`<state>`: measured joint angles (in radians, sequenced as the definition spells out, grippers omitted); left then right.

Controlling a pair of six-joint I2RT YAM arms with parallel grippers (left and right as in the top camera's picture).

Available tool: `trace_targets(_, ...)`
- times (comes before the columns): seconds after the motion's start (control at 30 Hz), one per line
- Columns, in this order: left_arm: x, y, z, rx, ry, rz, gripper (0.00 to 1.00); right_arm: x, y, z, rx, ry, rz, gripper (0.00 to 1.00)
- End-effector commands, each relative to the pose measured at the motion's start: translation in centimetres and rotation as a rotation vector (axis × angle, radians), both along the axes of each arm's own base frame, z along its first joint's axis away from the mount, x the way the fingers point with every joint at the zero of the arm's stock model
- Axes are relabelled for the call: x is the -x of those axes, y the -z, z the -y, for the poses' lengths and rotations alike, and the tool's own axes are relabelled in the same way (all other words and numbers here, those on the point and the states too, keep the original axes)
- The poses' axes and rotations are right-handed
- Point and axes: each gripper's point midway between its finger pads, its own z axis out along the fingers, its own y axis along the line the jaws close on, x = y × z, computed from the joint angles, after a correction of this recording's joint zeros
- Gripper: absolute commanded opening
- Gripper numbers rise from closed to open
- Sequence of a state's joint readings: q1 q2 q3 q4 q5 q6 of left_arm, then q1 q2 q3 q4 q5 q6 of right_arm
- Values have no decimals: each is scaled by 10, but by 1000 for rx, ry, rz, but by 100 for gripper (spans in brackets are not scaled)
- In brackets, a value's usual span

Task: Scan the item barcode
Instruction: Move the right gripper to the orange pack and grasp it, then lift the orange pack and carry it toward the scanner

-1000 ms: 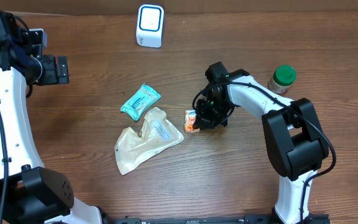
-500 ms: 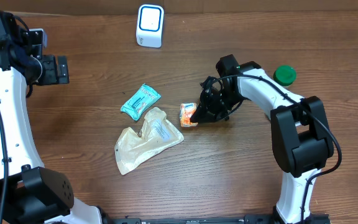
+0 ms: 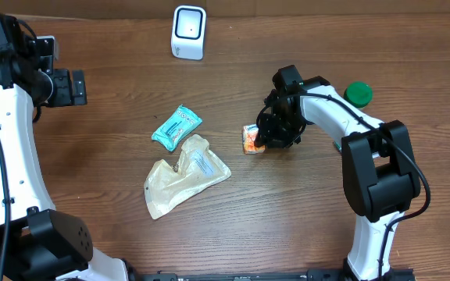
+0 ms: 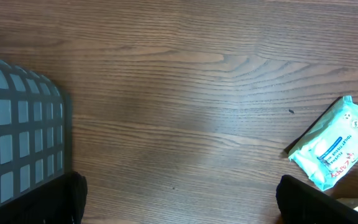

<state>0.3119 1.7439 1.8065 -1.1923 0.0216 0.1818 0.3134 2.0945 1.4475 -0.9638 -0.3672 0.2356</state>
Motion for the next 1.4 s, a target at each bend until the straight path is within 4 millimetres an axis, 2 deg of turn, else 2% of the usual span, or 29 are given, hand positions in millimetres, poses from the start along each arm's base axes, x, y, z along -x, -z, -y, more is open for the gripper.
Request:
trace_targets(0.0, -1, 1, 2, 9, -12, 0, 100, -12, -17, 10, 19, 49, 37, 32)
trace_targets(0.27, -1, 1, 2, 9, -11, 0, 100, -7, -16, 7, 36, 81, 8, 13)
trace_targets(0.33, -1, 1, 2, 9, -11, 0, 100, -7, -16, 7, 39, 82, 9, 4)
trace_targets(0.43, -1, 1, 2, 9, -12, 0, 100, -4, -21, 5, 7, 86, -7, 4)
trace_targets(0.47, -1, 1, 2, 8, -12, 0, 100, -4, -28, 1, -29, 83, -13, 4)
trace_targets(0.5, -1, 1, 2, 9, -12, 0, 100, -3, -45, -13, -138, 44, -6, 4)
trace_targets(0.63, -1, 1, 2, 9, -12, 0, 100, 5, -128, -66, -636, -112, 44, 4)
trace_targets(0.67, -1, 1, 2, 9, -11, 0, 100, 6, -135, -70, -675, -118, 48, 4)
trace_targets(0.73, -1, 1, 2, 9, -12, 0, 99, 8, -165, -81, -833, -153, 63, 4)
trace_targets(0.8, -1, 1, 2, 8, -12, 0, 100, 13, -205, -90, -1059, -214, 70, 4)
trace_targets(0.9, -1, 1, 2, 9, -12, 0, 100, 17, -238, -92, -1247, -284, 78, 4)
trace_targets(1.17, -1, 1, 2, 9, -12, 0, 100, 10, -241, -85, -1236, -225, 31, 4)
trace_targets(1.37, -1, 1, 2, 8, -12, 0, 100, 12, -254, -81, -1228, -194, -1, 4)
